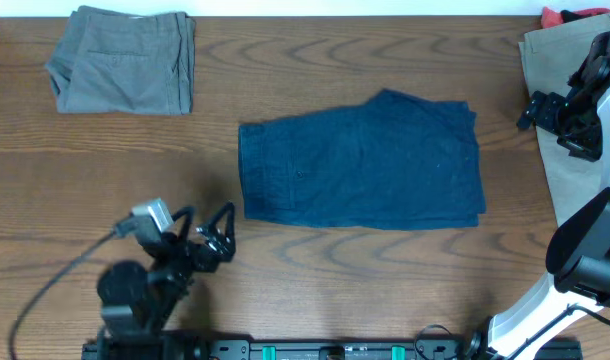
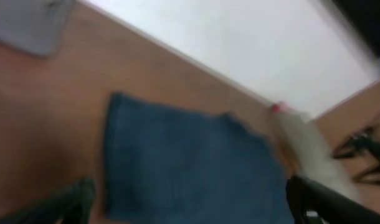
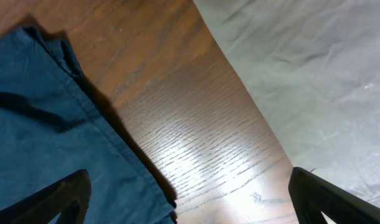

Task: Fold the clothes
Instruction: 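Move the left gripper to the shorts' left edge and grasp it, then lift the left edge and fold it rightward over the shorts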

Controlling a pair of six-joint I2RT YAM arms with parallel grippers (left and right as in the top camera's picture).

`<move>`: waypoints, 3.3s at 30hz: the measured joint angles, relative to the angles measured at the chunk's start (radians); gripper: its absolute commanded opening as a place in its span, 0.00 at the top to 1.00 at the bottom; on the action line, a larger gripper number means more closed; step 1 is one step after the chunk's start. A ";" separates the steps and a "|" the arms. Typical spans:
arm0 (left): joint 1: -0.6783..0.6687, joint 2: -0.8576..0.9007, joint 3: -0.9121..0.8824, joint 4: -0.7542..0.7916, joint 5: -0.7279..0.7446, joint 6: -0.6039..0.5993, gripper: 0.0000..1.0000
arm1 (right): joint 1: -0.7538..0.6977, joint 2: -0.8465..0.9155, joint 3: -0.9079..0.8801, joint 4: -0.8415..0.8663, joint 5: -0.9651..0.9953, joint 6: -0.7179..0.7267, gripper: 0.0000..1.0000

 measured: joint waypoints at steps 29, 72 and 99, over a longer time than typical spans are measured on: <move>0.000 1.415 0.717 -0.299 0.049 0.309 0.02 | 0.000 0.000 0.002 0.000 0.001 0.000 0.01; -0.121 1.650 0.760 -0.167 0.158 0.431 0.32 | 0.000 0.000 0.002 0.000 0.001 0.000 0.01; -0.041 1.690 0.916 -0.645 -0.259 0.247 0.94 | 0.000 0.000 0.002 0.000 0.001 0.000 0.01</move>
